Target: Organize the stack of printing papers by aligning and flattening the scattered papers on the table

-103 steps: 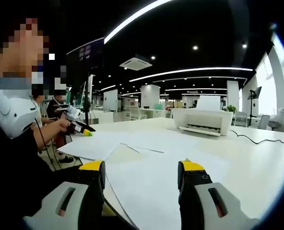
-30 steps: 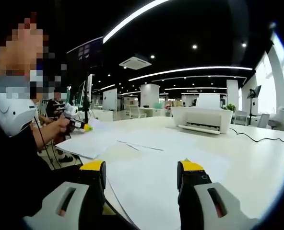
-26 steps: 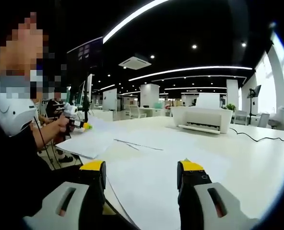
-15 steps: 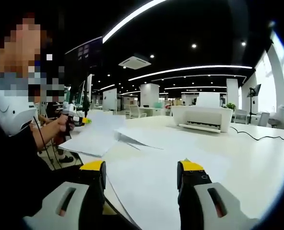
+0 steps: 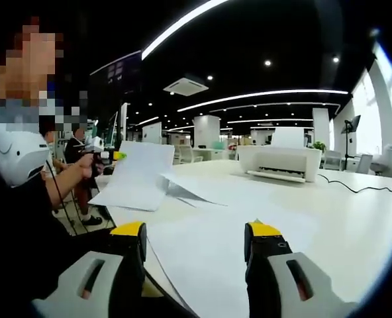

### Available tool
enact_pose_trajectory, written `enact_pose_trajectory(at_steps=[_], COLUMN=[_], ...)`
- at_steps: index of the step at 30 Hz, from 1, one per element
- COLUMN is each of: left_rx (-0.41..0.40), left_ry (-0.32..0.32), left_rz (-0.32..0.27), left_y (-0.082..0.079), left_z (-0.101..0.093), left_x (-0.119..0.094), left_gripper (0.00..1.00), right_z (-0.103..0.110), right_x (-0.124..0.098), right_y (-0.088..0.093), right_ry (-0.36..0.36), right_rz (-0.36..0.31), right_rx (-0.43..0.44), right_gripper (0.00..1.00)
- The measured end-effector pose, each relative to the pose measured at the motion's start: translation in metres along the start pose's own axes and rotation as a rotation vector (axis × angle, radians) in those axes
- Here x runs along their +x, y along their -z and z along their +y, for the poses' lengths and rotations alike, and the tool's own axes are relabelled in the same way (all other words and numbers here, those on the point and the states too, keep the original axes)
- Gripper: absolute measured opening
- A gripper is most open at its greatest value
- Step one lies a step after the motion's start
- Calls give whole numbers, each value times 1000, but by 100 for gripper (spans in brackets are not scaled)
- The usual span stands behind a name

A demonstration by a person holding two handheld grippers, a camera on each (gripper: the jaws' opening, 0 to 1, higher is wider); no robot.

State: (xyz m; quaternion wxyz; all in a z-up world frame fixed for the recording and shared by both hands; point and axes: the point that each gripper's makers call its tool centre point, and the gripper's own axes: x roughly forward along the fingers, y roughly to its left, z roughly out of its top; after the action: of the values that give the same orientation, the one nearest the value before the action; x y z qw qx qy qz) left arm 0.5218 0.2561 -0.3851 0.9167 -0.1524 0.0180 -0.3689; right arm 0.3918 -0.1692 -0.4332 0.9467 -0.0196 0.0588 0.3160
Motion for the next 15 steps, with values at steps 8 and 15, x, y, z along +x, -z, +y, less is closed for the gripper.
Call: enact_pose_trajectory(at_steps=[8,15], left_rx=[38,98], left_ry=[50,106], left_rz=[-54,-123], left_y=[-24,-59], left_z=[-30,-61], left_x=[5,11], left_gripper=[6,6], right_z=[-2,-1], right_x=[-2,-2], right_y=[-1,-2], right_ry=[6,0], right_rz=[-3,-8], right_rx=[2,-1], right_gripper=[56,56])
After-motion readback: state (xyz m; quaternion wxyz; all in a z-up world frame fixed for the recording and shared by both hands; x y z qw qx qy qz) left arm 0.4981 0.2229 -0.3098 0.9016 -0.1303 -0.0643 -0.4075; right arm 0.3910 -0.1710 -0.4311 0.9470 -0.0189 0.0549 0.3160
